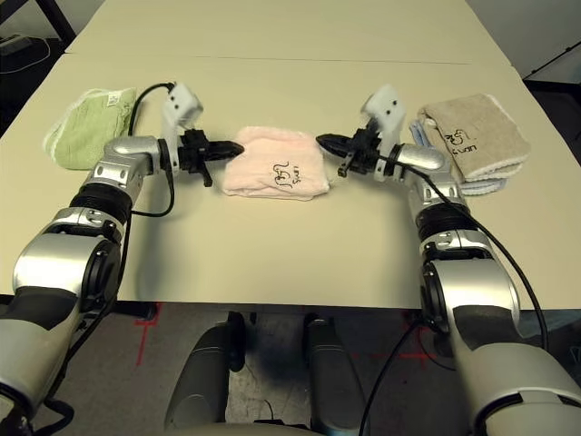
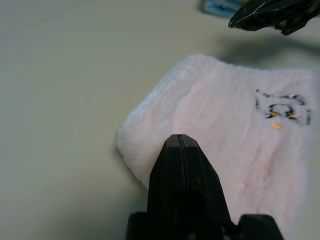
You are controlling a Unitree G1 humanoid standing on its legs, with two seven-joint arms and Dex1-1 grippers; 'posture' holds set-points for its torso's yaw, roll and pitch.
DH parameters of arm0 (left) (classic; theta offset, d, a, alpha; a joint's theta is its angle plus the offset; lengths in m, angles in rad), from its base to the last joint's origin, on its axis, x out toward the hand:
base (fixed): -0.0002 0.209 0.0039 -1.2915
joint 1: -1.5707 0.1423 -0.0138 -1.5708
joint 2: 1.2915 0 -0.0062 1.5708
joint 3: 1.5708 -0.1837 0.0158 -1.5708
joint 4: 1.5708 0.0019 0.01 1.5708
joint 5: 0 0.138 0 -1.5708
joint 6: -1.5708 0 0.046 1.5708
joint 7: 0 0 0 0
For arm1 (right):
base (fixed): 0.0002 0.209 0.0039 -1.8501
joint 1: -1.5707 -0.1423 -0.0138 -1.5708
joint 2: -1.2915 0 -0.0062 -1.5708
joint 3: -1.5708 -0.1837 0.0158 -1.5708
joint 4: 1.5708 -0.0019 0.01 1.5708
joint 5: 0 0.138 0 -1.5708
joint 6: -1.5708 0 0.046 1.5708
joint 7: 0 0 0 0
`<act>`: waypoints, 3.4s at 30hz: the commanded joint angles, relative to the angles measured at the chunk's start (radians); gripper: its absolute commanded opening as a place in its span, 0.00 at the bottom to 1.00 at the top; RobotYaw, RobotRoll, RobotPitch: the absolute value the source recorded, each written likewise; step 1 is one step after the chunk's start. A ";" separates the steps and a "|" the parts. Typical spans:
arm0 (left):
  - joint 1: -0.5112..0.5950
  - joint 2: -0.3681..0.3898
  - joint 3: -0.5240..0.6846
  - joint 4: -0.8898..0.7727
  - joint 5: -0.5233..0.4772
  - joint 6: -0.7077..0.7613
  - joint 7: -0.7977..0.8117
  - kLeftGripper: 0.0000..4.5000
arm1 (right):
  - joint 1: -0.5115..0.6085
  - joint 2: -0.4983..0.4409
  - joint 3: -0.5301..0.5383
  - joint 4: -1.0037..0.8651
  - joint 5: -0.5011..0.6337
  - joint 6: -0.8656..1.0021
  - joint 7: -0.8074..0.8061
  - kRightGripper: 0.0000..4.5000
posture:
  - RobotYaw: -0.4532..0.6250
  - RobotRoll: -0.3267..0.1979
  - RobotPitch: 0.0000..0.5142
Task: Fold the towel and set it aside.
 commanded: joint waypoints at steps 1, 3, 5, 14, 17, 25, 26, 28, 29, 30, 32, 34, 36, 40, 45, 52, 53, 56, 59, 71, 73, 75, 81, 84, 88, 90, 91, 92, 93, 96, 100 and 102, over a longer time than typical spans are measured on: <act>0.051 0.009 -0.005 -0.127 -0.048 0.059 -0.077 0.09 | 0.048 -0.019 -0.015 -0.127 0.060 0.074 0.049 0.00 | 0.47 0.62 0.39; 0.075 0.014 -0.007 -0.199 -0.063 0.083 -0.085 0.23 | 0.069 -0.032 -0.012 -0.193 0.081 0.117 0.069 0.00 | 0.47 0.62 0.39; 0.100 0.019 -0.009 -0.265 -0.074 0.094 -0.080 0.40 | 0.089 -0.046 -0.005 -0.249 0.094 0.141 0.089 0.11 | 0.47 0.62 0.37; 0.226 0.044 -0.027 -0.424 -0.098 0.117 -0.073 1.00 | 0.165 -0.049 0.025 -0.399 0.109 0.198 0.094 0.84 | 0.46 0.62 0.35; 0.252 0.050 -0.025 -0.468 -0.117 0.154 -0.071 1.00 | 0.186 -0.059 0.028 -0.429 0.108 0.201 0.101 0.99 | 0.46 0.62 0.35; 0.334 0.056 -0.030 -0.591 -0.136 0.213 -0.021 1.00 | 0.292 -0.019 -0.013 -0.568 0.176 0.335 -0.013 0.99 | 0.47 0.62 0.34; 0.344 0.050 -0.021 -0.608 -0.149 0.257 0.004 1.00 | 0.311 -0.012 -0.014 -0.593 0.183 0.345 -0.031 0.99 | 0.47 0.62 0.33; 0.354 0.042 -0.009 -0.631 -0.166 0.331 0.051 1.00 | 0.337 -0.005 -0.014 -0.631 0.195 0.360 -0.058 0.99 | 0.47 0.62 0.33; 0.357 0.035 0.001 -0.636 -0.177 0.375 0.084 1.00 | 0.345 -0.004 -0.013 -0.645 0.198 0.366 -0.069 0.99 | 0.47 0.62 0.33; 0.358 0.029 0.010 -0.637 -0.186 0.406 0.113 1.00 | 0.351 -0.004 -0.012 -0.657 0.201 0.371 -0.077 0.99 | 0.47 0.62 0.33; 0.362 0.021 0.020 -0.636 -0.199 0.475 0.163 1.00 | 0.361 -0.005 -0.011 -0.676 0.206 0.380 -0.089 0.99 | 0.47 0.62 0.33; 0.366 0.016 0.026 -0.628 -0.206 0.522 0.206 1.00 | 0.368 -0.012 -0.014 -0.691 0.214 0.388 -0.097 0.99 | 0.46 0.62 0.34; 0.373 0.014 0.031 -0.627 -0.220 0.559 0.230 1.00 | 0.379 -0.025 -0.019 -0.701 0.219 0.383 -0.093 0.99 | 0.46 0.62 0.34; 0.390 0.041 -0.006 -0.618 -0.199 0.496 0.201 1.00 | 0.408 -0.071 -0.006 -0.710 0.210 0.354 -0.050 0.99 | 0.46 0.62 0.34; 0.396 0.088 -0.087 -0.569 -0.134 0.365 0.119 1.00 | 0.429 -0.125 -0.004 -0.707 0.202 0.329 -0.020 0.99 | 0.46 0.62 0.35; 0.340 0.042 -0.028 -0.512 -0.239 0.639 0.163 1.00 | 0.424 -0.136 -0.001 -0.716 0.204 0.323 -0.026 0.99 | 0.44 0.62 0.35; 0.333 0.041 -0.025 -0.509 -0.243 0.671 0.167 1.00 | 0.424 -0.134 -0.001 -0.721 0.205 0.324 -0.029 0.99 | 0.44 0.62 0.35; 0.311 0.034 -0.001 -0.503 -0.274 0.786 0.199 1.00 | 0.425 -0.131 0.001 -0.730 0.206 0.328 -0.034 0.99 | 0.44 0.62 0.35; 0.270 0.026 0.063 -0.475 -0.334 0.939 0.249 1.00 | 0.423 -0.130 0.002 -0.728 0.206 0.326 -0.036 0.99 | 0.44 0.62 0.35; 0.217 0.005 0.128 -0.449 -0.479 1.323 0.291 1.00 | 0.400 -0.130 0.007 -0.685 0.189 0.298 -0.035 0.99 | 0.45 0.62 0.34; 0.195 -0.008 0.131 -0.418 -0.474 1.314 0.303 1.00 | 0.396 -0.130 0.006 -0.679 0.187 0.293 -0.034 0.99 | 0.45 0.62 0.34; 0.173 -0.020 0.132 -0.381 -0.465 1.294 0.313 1.00 | 0.396 -0.129 0.006 -0.677 0.186 0.290 -0.034 0.99 | 0.45 0.62 0.34; 0.127 -0.049 0.111 -0.306 -0.441 1.227 0.325 1.00 | 0.401 -0.129 0.006 -0.678 0.187 0.285 -0.035 0.99 | 0.44 0.62 0.34; 0.116 -0.053 0.085 -0.279 -0.422 1.189 0.314 1.00 | 0.403 -0.128 0.005 -0.678 0.187 0.284 -0.037 0.99 | 0.44 0.62 0.34; 0.106 -0.047 0.039 -0.256 -0.399 1.164 0.284 1.00 | 0.402 -0.127 0.005 -0.679 0.187 0.281 -0.039 0.99 | 0.44 0.62 0.34; 0.102 -0.041 0.012 -0.247 -0.384 1.153 0.265 1.00 | 0.402 -0.128 0.005 -0.680 0.187 0.281 -0.040 0.99 | 0.44 0.62 0.34; 0.101 -0.039 0.005 -0.242 -0.380 1.149 0.259 1.00 | 0.402 -0.127 0.005 -0.681 0.187 0.280 -0.040 0.99 | 0.44 0.62 0.34; 0.100 -0.038 -0.006 -0.237 -0.372 1.143 0.253 1.00 | 0.402 -0.127 0.005 -0.681 0.187 0.280 -0.040 0.99 | 0.44 0.62 0.34; 0.100 -0.037 -0.015 -0.232 -0.364 1.137 0.248 1.00 | 0.402 -0.127 0.005 -0.681 0.187 0.280 -0.040 0.99 | 0.44 0.62 0.34; 0.098 -0.036 -0.024 -0.221 -0.355 1.127 0.240 1.00 | 0.403 -0.127 0.006 -0.682 0.187 0.279 -0.041 0.99 | 0.44 0.62 0.34; 0.093 -0.041 -0.010 -0.201 -0.353 1.124 0.256 1.00 | 0.402 -0.126 0.007 -0.680 0.186 0.279 -0.041 0.99 | 0.44 0.62 0.33; 0.090 -0.046 0.010 -0.192 -0.360 1.129 0.271 1.00 | 0.402 -0.125 0.007 -0.679 0.186 0.278 -0.042 0.99 | 0.44 0.62 0.33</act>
